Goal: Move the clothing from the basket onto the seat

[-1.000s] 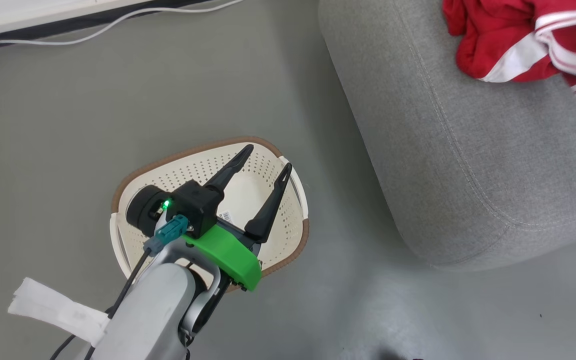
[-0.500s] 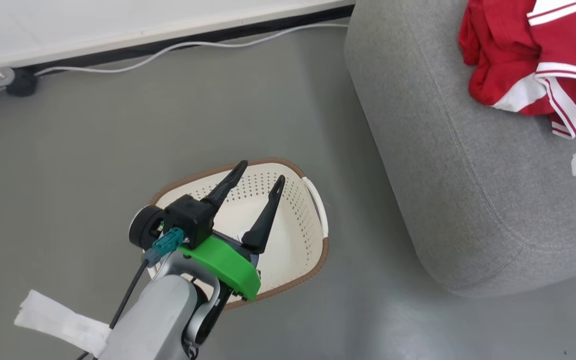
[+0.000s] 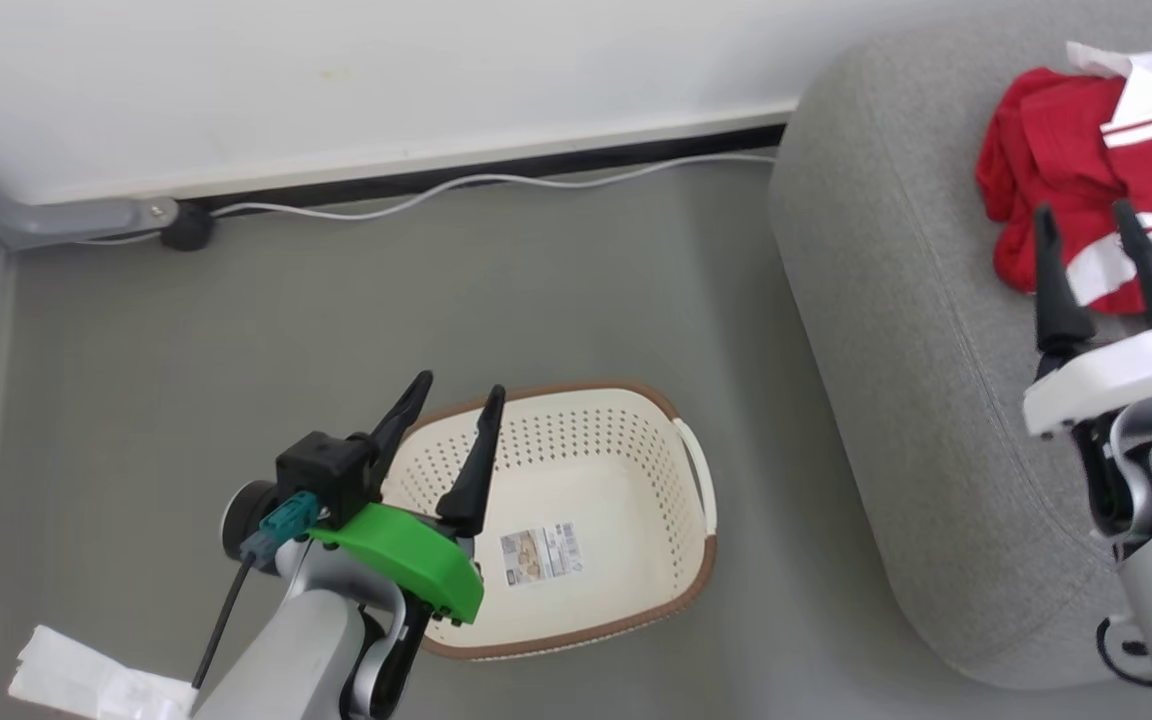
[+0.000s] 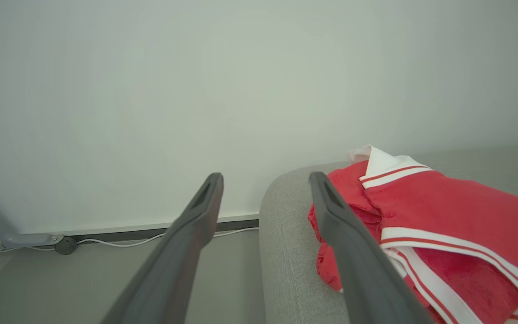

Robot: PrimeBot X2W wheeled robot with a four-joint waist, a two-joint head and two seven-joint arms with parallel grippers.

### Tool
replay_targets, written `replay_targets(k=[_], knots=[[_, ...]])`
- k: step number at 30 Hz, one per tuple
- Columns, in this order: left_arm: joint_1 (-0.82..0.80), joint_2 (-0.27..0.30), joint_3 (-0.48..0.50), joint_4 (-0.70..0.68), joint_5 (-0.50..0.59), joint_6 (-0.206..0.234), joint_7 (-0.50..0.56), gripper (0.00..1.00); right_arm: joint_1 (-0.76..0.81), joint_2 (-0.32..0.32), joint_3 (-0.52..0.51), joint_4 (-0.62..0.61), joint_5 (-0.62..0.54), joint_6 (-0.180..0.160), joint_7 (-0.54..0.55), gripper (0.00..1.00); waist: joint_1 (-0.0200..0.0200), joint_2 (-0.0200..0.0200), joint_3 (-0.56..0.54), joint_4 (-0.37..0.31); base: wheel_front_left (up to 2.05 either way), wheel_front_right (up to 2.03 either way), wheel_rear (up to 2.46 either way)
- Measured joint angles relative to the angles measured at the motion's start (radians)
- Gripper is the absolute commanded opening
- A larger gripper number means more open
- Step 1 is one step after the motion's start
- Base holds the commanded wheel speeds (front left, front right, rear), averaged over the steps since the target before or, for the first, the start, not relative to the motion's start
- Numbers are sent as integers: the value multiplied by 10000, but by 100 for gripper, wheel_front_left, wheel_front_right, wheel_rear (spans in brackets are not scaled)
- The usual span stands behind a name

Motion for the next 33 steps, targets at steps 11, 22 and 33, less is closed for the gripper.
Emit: replay_targets(k=[11,22,33], knots=[[746,253,800,337,-79,508,-111,100,1235,660,516,-134,-61,-17,0,100,-1,0,-936,991,0,0,0],[1537,727,1728,372,-79,922,-188,100,2267,1266,982,-648,-105,-343,0,100,0,0,-1684,2094,0,0,0],[2225,1047,2307,242,31,1022,-196,100,3040,1411,1124,-1116,-176,-585,0,100,-1,0,-1870,2393,0,0,0]])
